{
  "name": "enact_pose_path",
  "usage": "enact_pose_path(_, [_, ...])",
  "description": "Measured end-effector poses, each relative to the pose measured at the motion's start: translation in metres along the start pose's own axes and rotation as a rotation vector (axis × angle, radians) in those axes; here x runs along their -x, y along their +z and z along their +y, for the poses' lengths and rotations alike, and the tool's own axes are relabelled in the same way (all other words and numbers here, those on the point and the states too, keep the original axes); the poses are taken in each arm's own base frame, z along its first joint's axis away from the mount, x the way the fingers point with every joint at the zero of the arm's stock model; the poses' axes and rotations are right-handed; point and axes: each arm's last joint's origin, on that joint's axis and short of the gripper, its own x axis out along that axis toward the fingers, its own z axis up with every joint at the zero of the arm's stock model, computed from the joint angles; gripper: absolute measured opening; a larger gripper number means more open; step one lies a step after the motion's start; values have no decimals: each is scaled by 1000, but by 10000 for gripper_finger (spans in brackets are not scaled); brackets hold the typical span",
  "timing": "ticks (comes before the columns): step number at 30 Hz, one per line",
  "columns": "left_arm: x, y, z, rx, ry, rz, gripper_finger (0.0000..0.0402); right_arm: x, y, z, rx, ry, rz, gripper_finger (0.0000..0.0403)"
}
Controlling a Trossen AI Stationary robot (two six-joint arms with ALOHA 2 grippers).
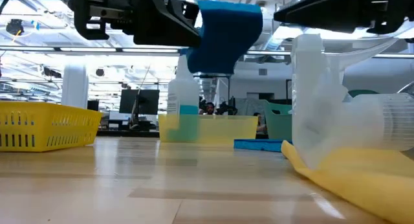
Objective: Pick & Place Kitchen Items
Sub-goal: Put the blue sponge into the bottom yellow bin
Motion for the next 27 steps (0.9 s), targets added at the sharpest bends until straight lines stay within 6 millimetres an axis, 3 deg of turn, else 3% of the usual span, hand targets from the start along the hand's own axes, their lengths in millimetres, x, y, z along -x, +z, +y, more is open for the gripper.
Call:
enact_pose_path(10, [0,9,2,-80,64,-73,0,-19,2,10,73,59,36,161])
enact_pose_path(19, [0,8,4,-90,64,-75,0,-53,9,21,195,31,86,178])
enact_pose_path(27, [0,7,2,-90,53,-62,0,-66,8,29,279,55,105,187])
